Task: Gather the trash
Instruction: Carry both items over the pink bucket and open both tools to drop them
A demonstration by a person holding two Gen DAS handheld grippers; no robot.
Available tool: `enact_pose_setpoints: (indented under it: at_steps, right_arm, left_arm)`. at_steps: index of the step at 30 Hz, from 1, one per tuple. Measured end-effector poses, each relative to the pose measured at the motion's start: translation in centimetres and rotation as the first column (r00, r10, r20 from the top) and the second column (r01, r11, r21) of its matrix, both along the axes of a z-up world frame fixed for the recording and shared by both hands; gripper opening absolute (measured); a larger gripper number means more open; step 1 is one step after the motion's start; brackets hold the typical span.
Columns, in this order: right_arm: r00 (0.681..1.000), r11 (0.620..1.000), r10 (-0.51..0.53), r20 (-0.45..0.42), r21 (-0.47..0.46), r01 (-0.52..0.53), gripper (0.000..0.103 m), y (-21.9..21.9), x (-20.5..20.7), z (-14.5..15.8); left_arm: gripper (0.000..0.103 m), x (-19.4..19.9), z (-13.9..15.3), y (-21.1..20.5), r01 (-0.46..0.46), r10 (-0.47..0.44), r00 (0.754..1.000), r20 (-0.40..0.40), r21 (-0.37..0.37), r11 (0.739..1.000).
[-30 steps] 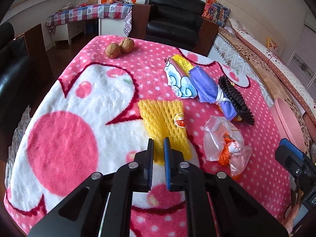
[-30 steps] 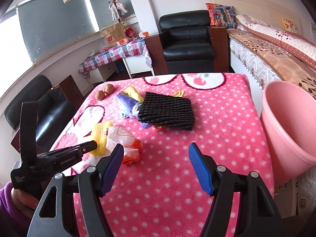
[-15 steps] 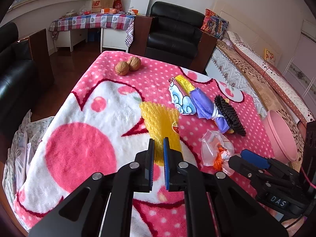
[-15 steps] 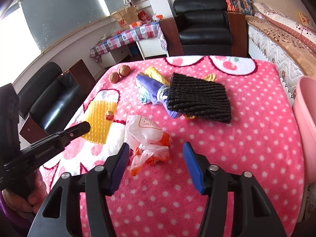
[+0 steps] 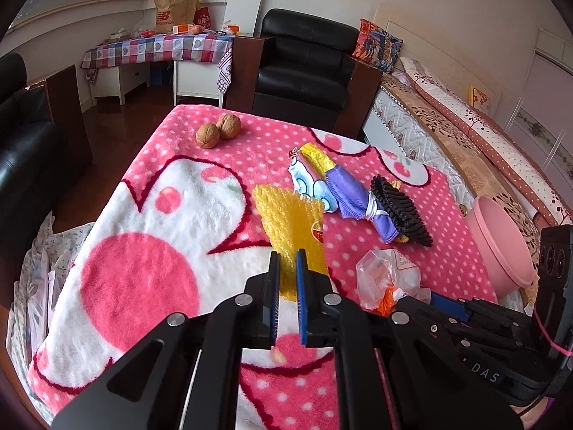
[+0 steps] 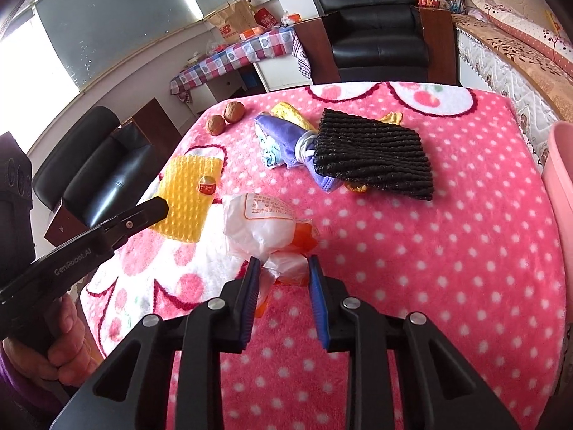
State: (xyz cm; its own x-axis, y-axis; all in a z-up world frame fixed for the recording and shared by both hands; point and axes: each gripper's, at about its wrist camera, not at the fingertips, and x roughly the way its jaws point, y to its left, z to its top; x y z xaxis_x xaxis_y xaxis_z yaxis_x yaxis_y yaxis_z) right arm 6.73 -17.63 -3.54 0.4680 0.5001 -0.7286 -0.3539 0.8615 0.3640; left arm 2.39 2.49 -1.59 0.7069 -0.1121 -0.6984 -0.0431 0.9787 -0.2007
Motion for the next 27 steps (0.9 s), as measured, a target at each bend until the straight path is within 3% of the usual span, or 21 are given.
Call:
enact_pose_setpoints:
  at_steps: [7,15,27]
  right_arm:
    - [0.998,0.999,-0.045,0.044,0.021,0.044,0.026,-2.5,-1.2,1.9]
    - [0.983,0.989,-0.149,0.102,0.032,0.147,0.026,-6.6,-1.9,4.0]
    - [0.917,0.931,-0.364,0.160,0.057,0.360,0.026,-15.0,-2.7,6.2]
  left_arm:
    - [0.008,-0.1,1.5,-1.4,0.060,-0.058,0.997,0.054,-0.032,0.998]
    - [0.008,0.5,2.8,-4.9,0.160,-0.157,0.983,0.097,-0.017,0.987]
    - [0.008,2.6,4.8,-12.1,0.320,-0.312,0.938,0.150,-0.030,0.947]
